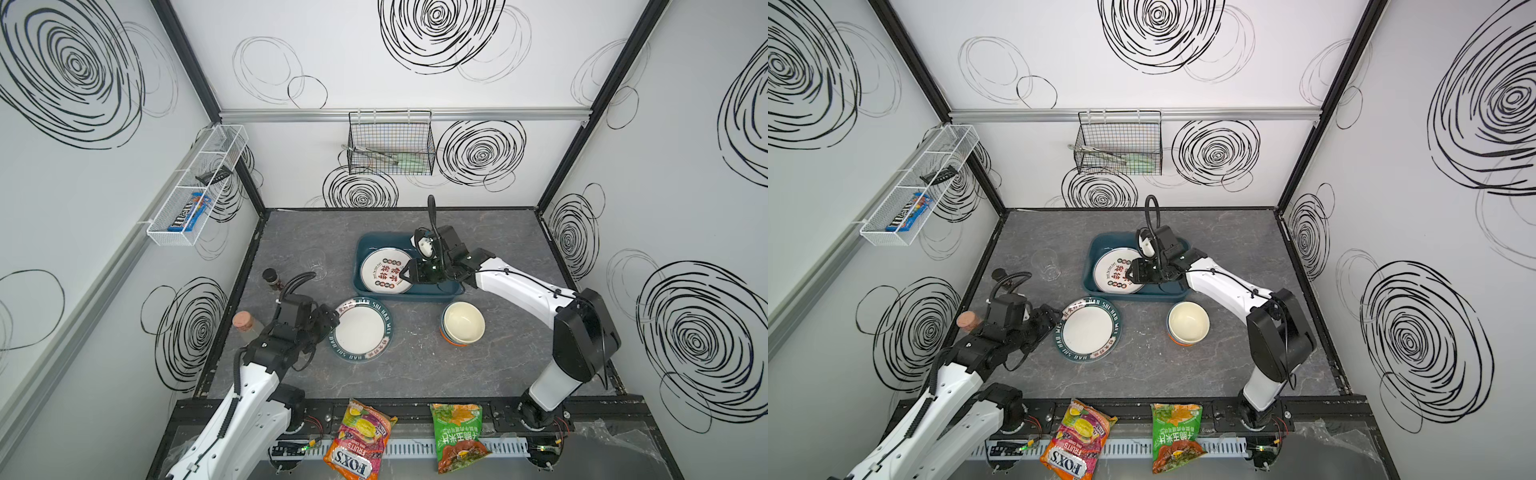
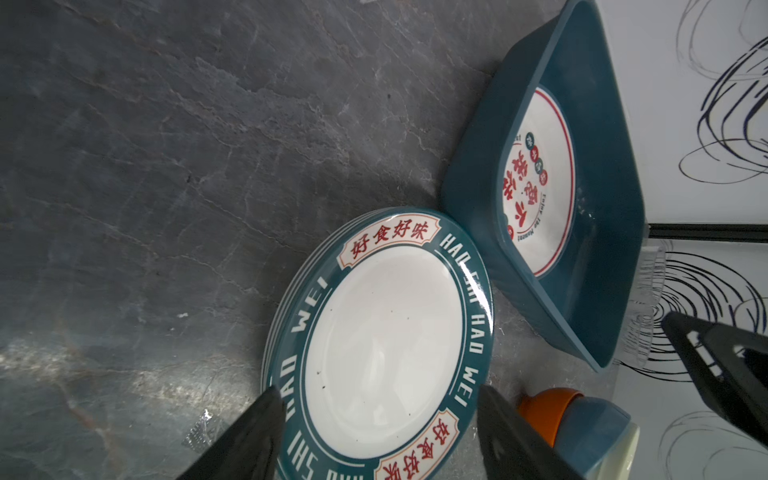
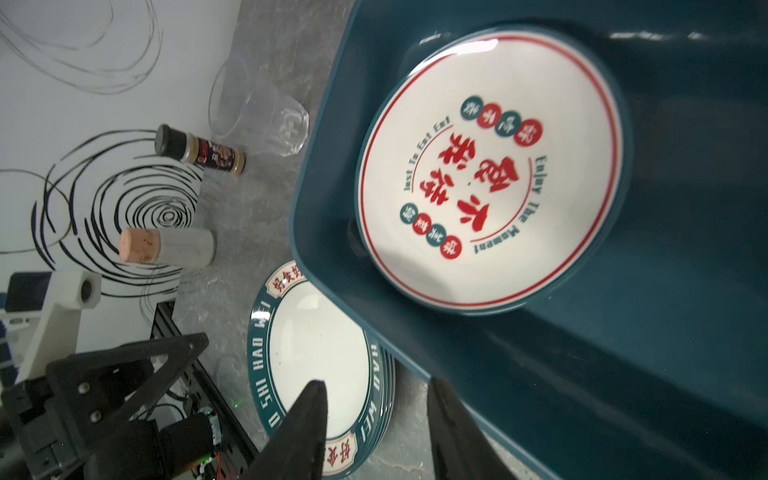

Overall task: Place the mixed dishes into the plastic bin
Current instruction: 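Release the plate and move the right gripper to the teal-rimmed plate stack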

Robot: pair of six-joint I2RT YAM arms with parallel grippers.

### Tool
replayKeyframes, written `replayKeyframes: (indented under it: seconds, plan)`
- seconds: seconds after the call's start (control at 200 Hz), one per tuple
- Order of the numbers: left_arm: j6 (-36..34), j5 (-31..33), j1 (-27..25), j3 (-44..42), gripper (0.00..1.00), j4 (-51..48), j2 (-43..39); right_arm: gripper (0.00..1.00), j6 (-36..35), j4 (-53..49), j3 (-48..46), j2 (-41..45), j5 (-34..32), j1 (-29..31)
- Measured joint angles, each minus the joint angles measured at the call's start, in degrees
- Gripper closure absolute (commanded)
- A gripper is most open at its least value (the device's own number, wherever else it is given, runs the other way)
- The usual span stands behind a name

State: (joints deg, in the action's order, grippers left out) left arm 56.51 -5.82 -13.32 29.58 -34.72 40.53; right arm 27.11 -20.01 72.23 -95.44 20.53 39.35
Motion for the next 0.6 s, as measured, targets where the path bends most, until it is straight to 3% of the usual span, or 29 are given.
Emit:
replayKeyframes:
  seconds: [0.6]
  plan:
    - [1.5,1.5,-0.2,-4.2,0.26,-0.6,2.6,0.51,-1.3,-2.2,-3.5,-1.8,-1.4,10.4]
